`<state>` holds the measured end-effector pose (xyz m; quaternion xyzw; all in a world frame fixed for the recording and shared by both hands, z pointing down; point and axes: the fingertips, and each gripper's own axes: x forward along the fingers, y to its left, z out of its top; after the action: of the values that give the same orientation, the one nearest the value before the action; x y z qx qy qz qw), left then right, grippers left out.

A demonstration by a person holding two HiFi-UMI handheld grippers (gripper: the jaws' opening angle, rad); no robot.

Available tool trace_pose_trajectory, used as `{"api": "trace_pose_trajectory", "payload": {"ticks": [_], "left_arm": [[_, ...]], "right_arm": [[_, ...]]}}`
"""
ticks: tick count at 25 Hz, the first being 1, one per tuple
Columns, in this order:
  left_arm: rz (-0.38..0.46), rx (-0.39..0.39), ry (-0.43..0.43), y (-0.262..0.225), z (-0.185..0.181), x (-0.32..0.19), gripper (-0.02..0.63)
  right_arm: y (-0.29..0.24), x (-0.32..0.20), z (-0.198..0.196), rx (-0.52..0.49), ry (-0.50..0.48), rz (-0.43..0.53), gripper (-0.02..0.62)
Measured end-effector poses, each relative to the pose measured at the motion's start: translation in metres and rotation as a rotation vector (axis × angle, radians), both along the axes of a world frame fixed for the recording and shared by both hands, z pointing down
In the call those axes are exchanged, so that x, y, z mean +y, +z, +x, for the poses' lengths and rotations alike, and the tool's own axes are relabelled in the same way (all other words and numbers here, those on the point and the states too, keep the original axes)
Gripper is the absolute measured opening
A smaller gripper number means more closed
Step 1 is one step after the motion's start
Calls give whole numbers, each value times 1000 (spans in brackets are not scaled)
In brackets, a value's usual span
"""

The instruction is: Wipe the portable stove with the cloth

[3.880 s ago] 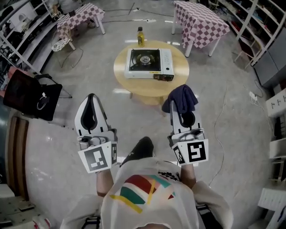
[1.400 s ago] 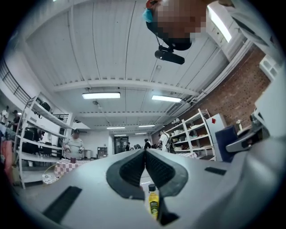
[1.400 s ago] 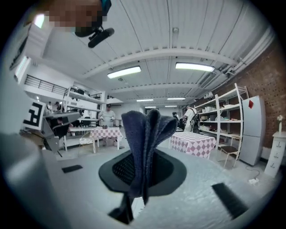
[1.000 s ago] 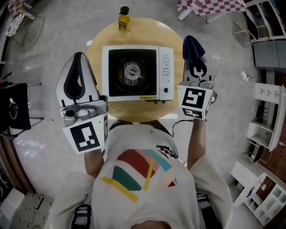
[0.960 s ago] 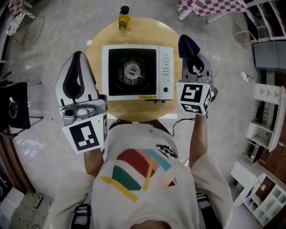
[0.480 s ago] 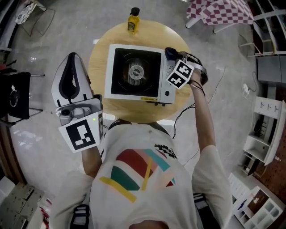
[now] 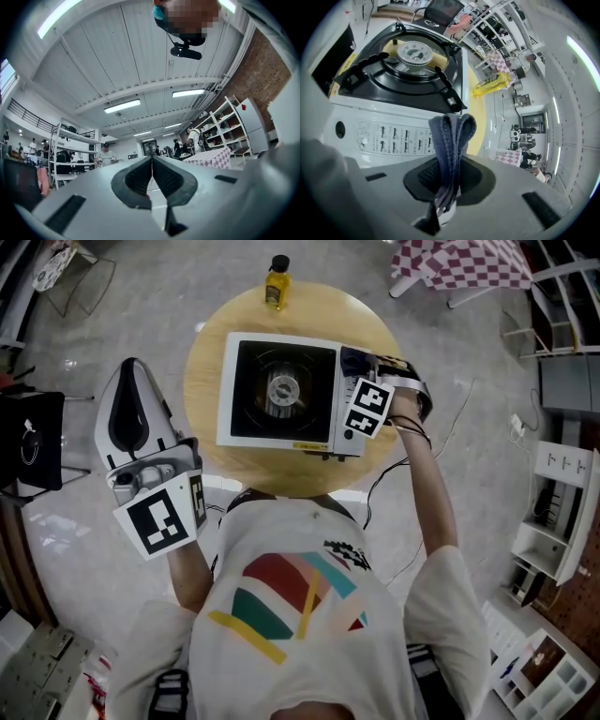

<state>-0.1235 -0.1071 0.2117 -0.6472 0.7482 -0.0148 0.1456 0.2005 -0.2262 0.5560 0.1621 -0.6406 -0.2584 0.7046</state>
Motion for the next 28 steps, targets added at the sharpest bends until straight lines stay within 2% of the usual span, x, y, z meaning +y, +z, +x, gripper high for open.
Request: {"api": "trace_pose_trajectory", "payload": {"ticks": [8,12,16,28], "left_arm": [[8,1,81,1,26,-10,6],[-35,-19,103,15,27,-11,6],[-19,6,103,11,28,-18,6],[-74,-6,137,31,31,-22,6]], "right_arm": [[-1,38,-1,-24,-13,-57,32],[-1,67,0,-43,-12,-115,33],[-2,92,1,-71,9,-154,32],[-2,163,9,-50,0,-239,32]]}}
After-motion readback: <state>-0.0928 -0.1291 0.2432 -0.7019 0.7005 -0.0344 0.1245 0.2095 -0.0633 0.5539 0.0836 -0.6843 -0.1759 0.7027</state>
